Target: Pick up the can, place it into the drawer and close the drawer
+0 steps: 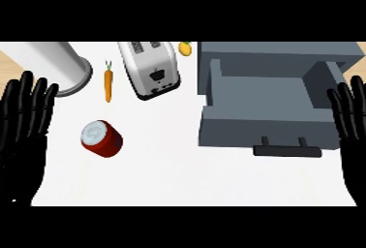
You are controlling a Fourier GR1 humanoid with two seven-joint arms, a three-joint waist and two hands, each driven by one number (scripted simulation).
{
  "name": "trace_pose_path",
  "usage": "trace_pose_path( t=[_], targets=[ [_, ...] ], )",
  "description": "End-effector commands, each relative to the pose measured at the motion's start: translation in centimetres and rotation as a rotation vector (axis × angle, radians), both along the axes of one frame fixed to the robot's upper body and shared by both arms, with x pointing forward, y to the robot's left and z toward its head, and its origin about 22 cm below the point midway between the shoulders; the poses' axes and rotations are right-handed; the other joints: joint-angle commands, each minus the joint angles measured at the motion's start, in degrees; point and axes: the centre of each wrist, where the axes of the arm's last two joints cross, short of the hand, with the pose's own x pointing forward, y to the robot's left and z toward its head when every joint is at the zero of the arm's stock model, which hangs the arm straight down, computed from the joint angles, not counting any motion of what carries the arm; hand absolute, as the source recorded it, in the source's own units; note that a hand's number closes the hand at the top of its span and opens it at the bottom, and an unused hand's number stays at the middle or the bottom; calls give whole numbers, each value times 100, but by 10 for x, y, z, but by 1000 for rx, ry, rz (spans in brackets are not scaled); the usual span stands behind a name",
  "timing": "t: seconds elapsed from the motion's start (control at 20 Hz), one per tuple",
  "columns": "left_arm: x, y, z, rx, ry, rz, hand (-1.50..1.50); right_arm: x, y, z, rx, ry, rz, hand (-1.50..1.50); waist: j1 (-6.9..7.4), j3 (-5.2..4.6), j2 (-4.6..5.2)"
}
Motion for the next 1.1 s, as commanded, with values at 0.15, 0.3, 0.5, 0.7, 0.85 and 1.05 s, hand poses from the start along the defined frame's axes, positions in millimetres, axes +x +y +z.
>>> trace_pose_path(
  t=[0.15, 0.3, 0.5, 0.7, 0.85, 1.05],
  targets=[
    [-6, 7, -2, -35, -28, -303, -150, 12, 0, 16, -8, -64, -12, -150, -80, 53, 114],
    [-1, 26, -31, 103, 327, -243, -150, 0, -2, -27, 44, 220, -100, -150, -162, 65, 186],
    [-12, 43, -5, 109, 386, -263, -150, -11, -7, -18, 18, 276, -125, -150, -116, 62, 96],
    [3, 42, -16, 95, 403, -268, -150, -20, -15, -25, 37, 267, -108, -150, -147, 61, 110],
    [-6, 63, -3, 94, 400, -267, -150, -23, -5, -48, 28, 261, -109, -150, -127, 62, 109],
    [-8, 54, -7, 55, 413, -248, -150, -22, -13, -45, 34, 279, -103, -150, -131, 61, 109]
  ],
)
